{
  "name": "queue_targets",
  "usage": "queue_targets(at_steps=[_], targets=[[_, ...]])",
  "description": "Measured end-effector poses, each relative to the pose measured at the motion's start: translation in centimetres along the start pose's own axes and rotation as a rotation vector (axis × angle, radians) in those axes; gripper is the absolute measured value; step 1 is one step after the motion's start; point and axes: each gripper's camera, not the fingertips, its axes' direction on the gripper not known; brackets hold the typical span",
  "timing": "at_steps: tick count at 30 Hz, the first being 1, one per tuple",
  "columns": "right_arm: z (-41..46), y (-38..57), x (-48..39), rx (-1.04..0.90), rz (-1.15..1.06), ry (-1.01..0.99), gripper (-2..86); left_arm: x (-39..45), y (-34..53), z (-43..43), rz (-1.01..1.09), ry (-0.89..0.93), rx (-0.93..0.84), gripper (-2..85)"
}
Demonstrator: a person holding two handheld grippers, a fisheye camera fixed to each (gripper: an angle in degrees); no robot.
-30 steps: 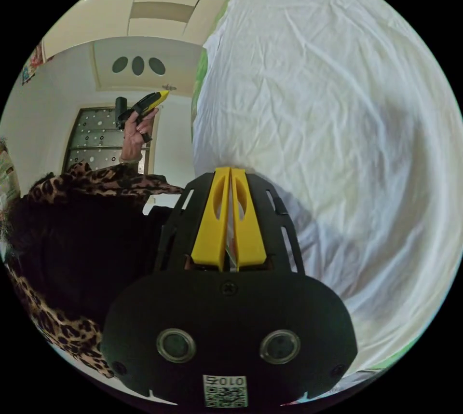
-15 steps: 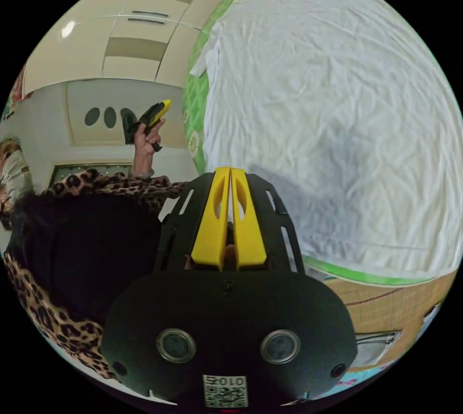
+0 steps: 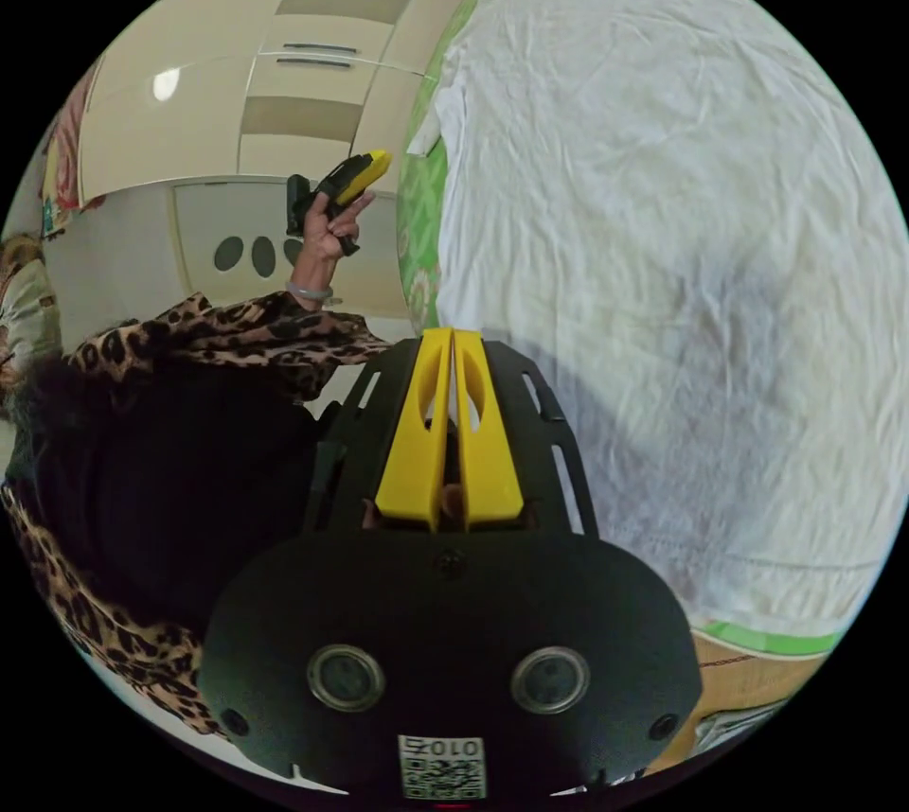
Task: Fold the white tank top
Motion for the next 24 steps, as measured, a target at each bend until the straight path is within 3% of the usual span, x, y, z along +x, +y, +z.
queue_targets(at_steps=[2, 9, 16, 24], targets=[[-1.4, -1.0, -2.2, 0.010, 0.033, 0.040, 2.3, -2.3, -1.7, 2.1, -0.003, 0.110, -0.045, 9.8], [-2.9, -1.9, -17.6, 0.249, 0.167, 0.192, 2.3, -5.5, -6.8, 5.8, 0.099, 0.162, -0.126, 11.8], [0.0, -3.2, -30.3, 0.373, 0.314, 0.183, 2.3, -6.2, -11.3, 9.6, 0.204, 0.265, -0.230, 9.6], [-3.8, -1.5, -40.2, 0.526, 0.432, 0.278, 2.9, -5.5, -14.4, 13.5, 0.261, 0.260, -0.341, 3.8]])
